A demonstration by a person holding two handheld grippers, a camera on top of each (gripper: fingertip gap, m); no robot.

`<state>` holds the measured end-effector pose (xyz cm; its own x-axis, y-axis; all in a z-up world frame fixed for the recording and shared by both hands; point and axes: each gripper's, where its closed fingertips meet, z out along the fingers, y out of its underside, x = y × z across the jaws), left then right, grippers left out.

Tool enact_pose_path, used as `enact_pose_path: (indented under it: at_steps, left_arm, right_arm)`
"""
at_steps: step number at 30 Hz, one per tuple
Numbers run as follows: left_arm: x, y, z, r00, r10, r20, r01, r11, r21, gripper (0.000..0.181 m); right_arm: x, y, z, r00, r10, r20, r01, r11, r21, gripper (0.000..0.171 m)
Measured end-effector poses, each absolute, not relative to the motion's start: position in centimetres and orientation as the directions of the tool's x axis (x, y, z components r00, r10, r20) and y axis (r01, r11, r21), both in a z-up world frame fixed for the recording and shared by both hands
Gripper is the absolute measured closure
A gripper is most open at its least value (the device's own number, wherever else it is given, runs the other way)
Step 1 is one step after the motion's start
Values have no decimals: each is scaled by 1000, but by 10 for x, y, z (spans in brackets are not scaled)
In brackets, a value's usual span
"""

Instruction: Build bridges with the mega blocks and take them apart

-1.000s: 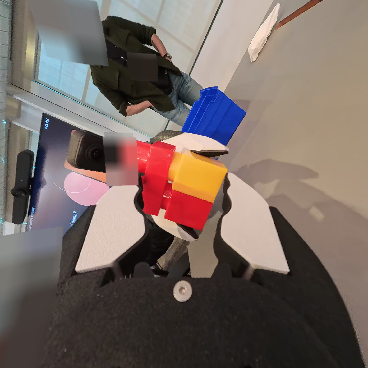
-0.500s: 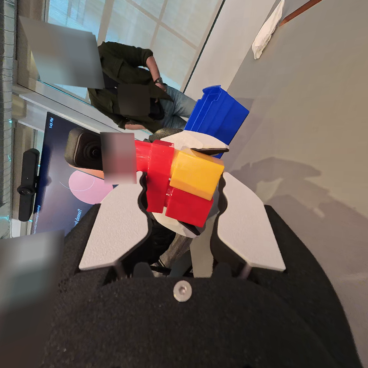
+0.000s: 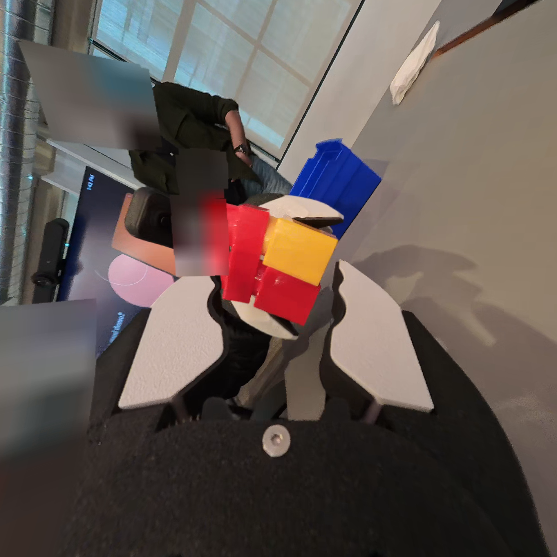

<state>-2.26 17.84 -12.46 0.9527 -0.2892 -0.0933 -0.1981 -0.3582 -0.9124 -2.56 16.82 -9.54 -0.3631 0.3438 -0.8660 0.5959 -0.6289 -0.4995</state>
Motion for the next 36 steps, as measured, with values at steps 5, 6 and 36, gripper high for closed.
enact_pose_path:
  at_steps: [5,6,36]
  left_arm:
    - [-32,177,-134,961,-254,-113,-215,-423,-880,102]
    - [-33,178,-136,962,-247,-119,-221,-440,-870,102]
    - [-26,185,-135,959,-238,-152,-246,-438,-865,102]
  right_arm:
    - [-16,185,-72,-508,539,-672,448,-501,-740,147]
    - [-15,185,-75,-527,619,-582,413,-413,-812,159]
    - [-35,191,-114,-387,845,-368,459,-169,-872,171]
